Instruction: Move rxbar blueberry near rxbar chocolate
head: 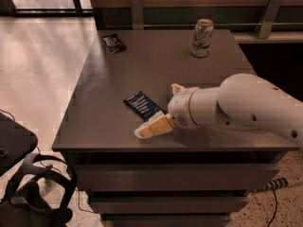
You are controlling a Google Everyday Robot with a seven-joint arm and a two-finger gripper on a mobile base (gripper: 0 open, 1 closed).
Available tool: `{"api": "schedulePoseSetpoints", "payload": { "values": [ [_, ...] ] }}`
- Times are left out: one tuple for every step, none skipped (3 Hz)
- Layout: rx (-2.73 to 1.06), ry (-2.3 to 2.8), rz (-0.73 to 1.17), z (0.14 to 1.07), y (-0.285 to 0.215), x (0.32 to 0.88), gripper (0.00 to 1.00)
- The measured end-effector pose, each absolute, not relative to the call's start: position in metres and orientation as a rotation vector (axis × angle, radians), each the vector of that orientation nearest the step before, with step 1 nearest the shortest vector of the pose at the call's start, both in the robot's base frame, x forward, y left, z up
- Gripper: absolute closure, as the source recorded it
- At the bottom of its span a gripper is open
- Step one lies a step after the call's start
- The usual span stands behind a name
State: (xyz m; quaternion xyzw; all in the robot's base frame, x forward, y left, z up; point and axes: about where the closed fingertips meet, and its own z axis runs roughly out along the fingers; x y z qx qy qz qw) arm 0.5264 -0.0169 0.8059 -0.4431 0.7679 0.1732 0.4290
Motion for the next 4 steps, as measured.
{"api": "schedulePoseSetpoints", "payload": {
  "values": [
    [-1.106, 1.917, 0.433, 0.8059, -0.0169, 0.5264, 0.0],
    [-1.098, 1.922, 0.464, 0.8035, -0.0096, 0.5233, 0.0],
    [-1.097, 1.922, 0.465, 0.8035, -0.0096, 0.5233, 0.0],
    [-1.1, 1.92, 0.464, 0.8041, -0.0087, 0.5229, 0.11]
  ]
}}
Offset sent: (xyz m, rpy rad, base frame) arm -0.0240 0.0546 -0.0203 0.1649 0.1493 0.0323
